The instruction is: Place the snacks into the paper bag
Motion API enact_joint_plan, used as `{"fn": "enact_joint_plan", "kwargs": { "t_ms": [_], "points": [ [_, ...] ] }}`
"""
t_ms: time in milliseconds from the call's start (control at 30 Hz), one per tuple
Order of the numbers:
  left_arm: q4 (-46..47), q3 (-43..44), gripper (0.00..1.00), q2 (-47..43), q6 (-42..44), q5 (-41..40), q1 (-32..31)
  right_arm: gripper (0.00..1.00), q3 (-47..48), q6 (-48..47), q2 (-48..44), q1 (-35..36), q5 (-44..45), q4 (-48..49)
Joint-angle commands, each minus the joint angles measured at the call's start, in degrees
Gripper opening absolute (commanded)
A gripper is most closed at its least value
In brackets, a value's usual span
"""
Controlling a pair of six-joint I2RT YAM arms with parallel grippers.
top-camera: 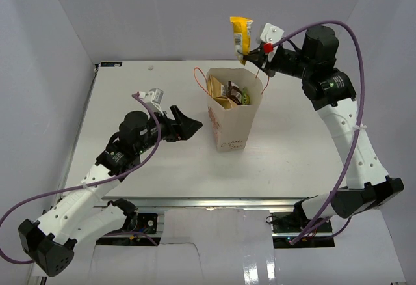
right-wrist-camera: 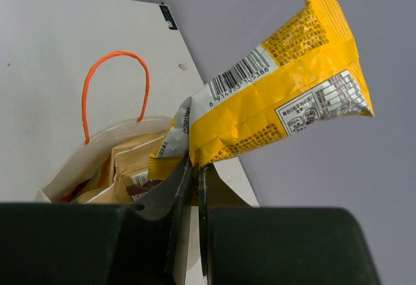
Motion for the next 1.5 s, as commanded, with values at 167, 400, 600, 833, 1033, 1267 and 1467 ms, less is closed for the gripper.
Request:
{"fn": "enact_joint_plan", "kwargs": {
  "t_ms": [167, 400, 600, 833, 1033, 1267, 1467],
  "points": [
    [-0.69, -2.96, 0.98, -5.45, 2.35, -0.89, 0.11, 0.08, 2.83, -15.28, 4.06, 5.95, 18.65, -12.95],
    [0.81, -5.24, 0.98, -6.51, 1.47, -0.28, 0.11, 0.08, -5.34, -21.52, 2.65, 12.36, 29.82, -16.48],
    [0.28, -5.42, 0.98, -8.61, 1.12, -0.89, 0.11, 0.08, -6.23, -18.01, 3.62, 14.12, 37.03, -16.3],
    [-2.88, -4.72, 0.98, -11.87, 1.12, -2.82, 0.11, 0.28, -5.7, -16.08, 3.88, 14.47, 40.28, -17.26],
    [-4.11, -3.76, 0.98, -13.1, 0.68, -3.44, 0.11, 0.7, -3.07, -15.02, 2.39, 14.92, 38.01, -19.98],
    [-8.93, 1.33, 0.98, -11.61, 3.92, -5.72, 0.11, 0.92, 1.43, -4.06, -3.31, 12.9, 35.63, -16.32],
    [-15.44, 5.65, 0.98, -9.15, 8.49, -10.46, 0.11, 0.9, -2.09, 10.54, -8.32, -1.76, 30.01, -15.07]
  ]
}}
